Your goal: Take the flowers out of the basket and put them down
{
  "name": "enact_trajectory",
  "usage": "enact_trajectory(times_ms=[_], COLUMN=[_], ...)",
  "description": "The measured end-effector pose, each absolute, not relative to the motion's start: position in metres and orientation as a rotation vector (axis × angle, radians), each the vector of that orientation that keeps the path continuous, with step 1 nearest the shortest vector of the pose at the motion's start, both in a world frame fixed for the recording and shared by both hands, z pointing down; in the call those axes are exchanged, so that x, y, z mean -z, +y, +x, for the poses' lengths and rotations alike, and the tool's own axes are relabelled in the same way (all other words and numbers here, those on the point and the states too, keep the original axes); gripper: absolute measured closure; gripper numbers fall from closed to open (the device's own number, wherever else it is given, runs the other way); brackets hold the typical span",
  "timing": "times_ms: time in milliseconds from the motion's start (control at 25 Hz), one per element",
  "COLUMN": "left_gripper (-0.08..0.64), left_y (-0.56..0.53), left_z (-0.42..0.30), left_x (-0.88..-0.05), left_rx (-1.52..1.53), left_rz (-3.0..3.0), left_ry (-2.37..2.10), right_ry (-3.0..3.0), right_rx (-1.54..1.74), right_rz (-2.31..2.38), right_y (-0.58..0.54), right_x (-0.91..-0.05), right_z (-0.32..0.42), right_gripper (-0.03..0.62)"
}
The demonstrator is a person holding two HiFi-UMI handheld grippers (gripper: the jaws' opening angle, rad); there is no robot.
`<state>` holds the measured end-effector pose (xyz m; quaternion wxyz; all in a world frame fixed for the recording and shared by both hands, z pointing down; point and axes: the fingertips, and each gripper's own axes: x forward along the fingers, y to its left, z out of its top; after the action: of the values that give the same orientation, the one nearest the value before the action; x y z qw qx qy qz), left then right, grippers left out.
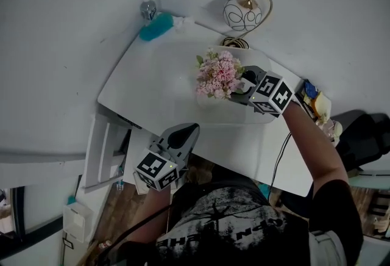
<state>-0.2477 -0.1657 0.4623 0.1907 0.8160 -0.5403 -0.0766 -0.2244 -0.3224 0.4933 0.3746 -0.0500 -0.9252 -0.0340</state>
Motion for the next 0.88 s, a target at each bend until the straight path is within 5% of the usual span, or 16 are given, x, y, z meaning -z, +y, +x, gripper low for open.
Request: enact_trajectory(times_ms=[880], left_gripper=[0.546], left_y=[-0.153], left_z=[-0.249], left_x=[-0.473], left_rx=[0.225], left_rz=[2.274], left_ry=[-1.536], right_ry=[-2.675], right_rx=[-0.093], right_rz=[-0.183], right_y=[-0.314], right_x=[-0.509], right_z=[-0.268], right_gripper=[0.272])
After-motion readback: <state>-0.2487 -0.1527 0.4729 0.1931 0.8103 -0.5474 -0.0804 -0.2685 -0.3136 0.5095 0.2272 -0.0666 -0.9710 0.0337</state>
